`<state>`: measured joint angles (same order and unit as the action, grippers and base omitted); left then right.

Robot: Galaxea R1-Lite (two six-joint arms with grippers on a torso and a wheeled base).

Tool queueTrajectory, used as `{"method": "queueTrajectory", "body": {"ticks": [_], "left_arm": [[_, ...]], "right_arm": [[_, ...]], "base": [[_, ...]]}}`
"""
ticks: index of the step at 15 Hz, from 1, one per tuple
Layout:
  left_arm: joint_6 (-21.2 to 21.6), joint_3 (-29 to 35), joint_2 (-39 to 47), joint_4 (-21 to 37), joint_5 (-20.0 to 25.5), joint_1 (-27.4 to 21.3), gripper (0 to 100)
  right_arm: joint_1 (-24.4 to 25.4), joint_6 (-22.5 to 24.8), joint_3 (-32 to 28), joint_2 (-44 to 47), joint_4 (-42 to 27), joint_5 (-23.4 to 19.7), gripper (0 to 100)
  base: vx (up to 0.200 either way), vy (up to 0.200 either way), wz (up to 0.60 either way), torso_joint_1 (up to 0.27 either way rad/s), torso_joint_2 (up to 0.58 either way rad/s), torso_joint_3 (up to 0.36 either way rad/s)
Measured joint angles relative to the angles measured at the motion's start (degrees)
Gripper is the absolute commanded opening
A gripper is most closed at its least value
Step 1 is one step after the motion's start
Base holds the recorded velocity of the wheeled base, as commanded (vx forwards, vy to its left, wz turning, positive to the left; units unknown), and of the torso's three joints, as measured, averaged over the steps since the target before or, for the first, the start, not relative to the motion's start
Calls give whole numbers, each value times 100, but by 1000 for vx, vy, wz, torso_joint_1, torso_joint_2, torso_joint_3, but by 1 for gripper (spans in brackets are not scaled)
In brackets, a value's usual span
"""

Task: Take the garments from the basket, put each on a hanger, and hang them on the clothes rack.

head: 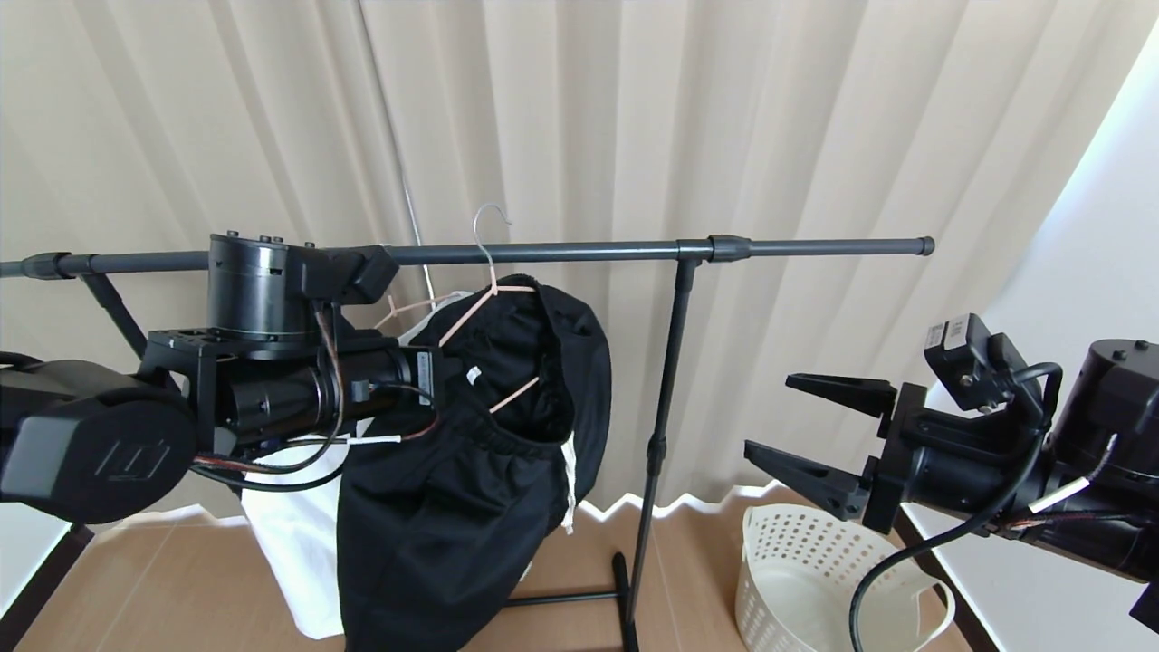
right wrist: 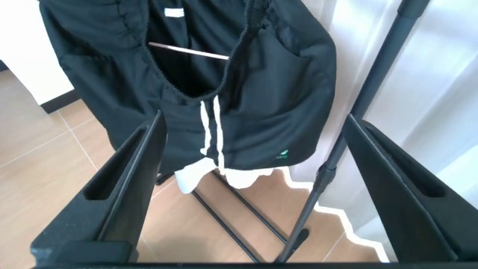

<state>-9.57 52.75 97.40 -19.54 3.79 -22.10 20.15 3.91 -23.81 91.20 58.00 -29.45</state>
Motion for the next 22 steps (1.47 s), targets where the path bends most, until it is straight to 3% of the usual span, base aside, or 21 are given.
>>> {"method": "queueTrajectory", "body": {"ticks": [7,21,22], "left_arm": [[-44,306,518,-16,-386,-107,0],[-44,472,1059,-374,-386,-91,0],[-44,467,1064,-372,-386,-94,100]], "right_arm": [[-23,2,-24,17,-1,4,100],[-23,10,6,28,-1,4,100],[-23,10,6,28,-1,4,100]], "base": [[0,0,0,0,0,0],[0,0,0,0,0,0],[0,0,0,0,0,0]]}}
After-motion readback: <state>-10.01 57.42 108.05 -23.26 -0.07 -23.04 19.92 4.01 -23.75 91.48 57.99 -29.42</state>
